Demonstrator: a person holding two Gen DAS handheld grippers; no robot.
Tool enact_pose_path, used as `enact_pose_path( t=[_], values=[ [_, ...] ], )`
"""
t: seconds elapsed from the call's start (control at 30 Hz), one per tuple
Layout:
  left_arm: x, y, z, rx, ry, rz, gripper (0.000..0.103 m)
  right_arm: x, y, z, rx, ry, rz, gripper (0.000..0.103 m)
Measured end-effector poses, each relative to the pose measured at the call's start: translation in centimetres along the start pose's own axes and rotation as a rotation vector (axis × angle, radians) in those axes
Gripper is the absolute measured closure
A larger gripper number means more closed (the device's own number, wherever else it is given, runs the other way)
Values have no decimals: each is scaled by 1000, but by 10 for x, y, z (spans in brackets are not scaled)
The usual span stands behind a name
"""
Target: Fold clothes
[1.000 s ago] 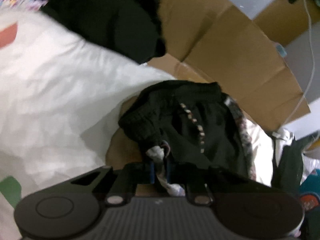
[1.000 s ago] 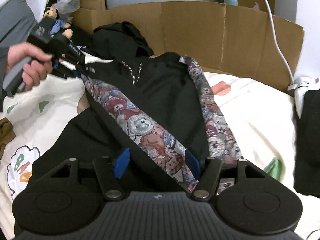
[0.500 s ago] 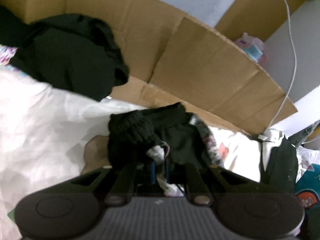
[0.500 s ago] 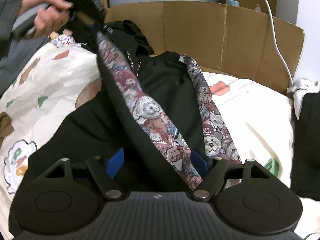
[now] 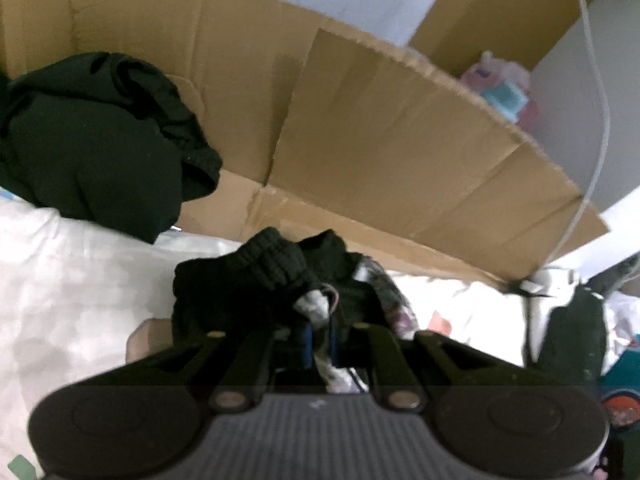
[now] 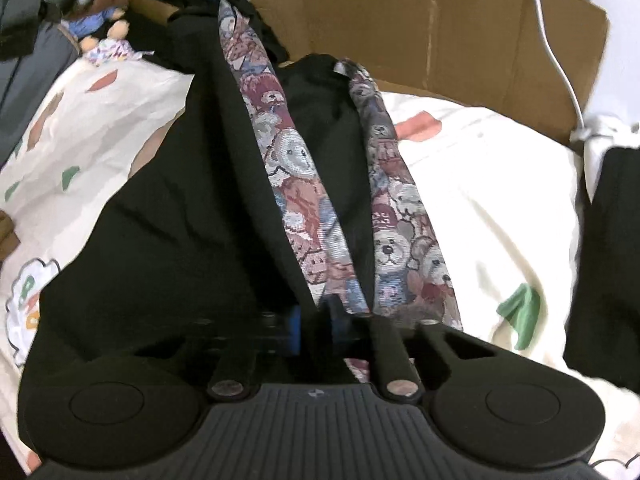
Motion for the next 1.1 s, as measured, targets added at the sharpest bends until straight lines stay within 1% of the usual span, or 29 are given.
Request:
enact_pose_path(
  t=[0.13, 0.2, 0.3, 0.47, 0.53, 0.57, 0.6, 0.63, 0.67, 0.7, 0.73, 0.77, 0.8, 0.83, 0.87, 0.93, 1.1],
  values=[
    [16, -3, 3, -24, 1, -20, 96, -2, -10, 2, 20, 4, -9, 99],
    [24, -6, 6, -28, -1, -30, 96, 0, -23, 3, 70, 30, -11, 99],
    [38, -11, 12, -29, -7, -44, 96, 6, -37, 3, 108, 54, -28, 99],
    [60, -21, 19, -20, -7, -65, 95, 16, -45, 2, 140, 76, -53, 100],
    [68, -28, 22, 13, 4, -44, 89, 18, -47, 1, 152, 87, -60, 100],
    [69, -30, 23, 21, 7, -35, 87, 18, -49, 1, 160, 94, -62, 100],
    [70, -33, 24, 29, 13, -28, 79, 19, -50, 1, 168, 101, -63, 99],
    [68, -35, 25, 33, 10, -38, 69, 20, -51, 1, 176, 108, -64, 98],
    [63, -35, 26, 42, 1, -44, 63, 20, -54, 1, 190, 116, -68, 95],
    [59, -35, 28, 51, -8, -50, 51, 21, -56, 2, 208, 125, -72, 89],
    [49, -34, 31, 67, -27, -55, 42, 21, -57, 2, 217, 125, -74, 80],
    [44, -32, 32, 74, -33, -61, 40, 20, -58, 3, 222, 122, -76, 73],
    [34, -27, 35, 86, -44, -73, 40, 19, -59, 4, 227, 110, -78, 60],
    [28, -22, 37, 94, -52, -69, 40, 17, -58, 5, 231, 98, -77, 57],
    [21, -17, 38, 101, -59, -63, 40, 15, -57, 6, 233, 87, -75, 57],
    [6, 6, 37, 96, -69, -20, 40, 13, -55, 7, 230, 76, -73, 57],
    [-11, 55, 25, 40, -62, 48, 42, 8, -49, 10, 228, 28, -76, 57]
  ],
)
Point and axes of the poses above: each gripper's, at about its wrist camera, not at the fingertips, and x roughly the way its jaws point, y to its left, z to its top, the point moved 4 cm from there along x, roughly the way its jaws point, and after that the axes turned 10 degrees about -z, right-handed, at the moved point
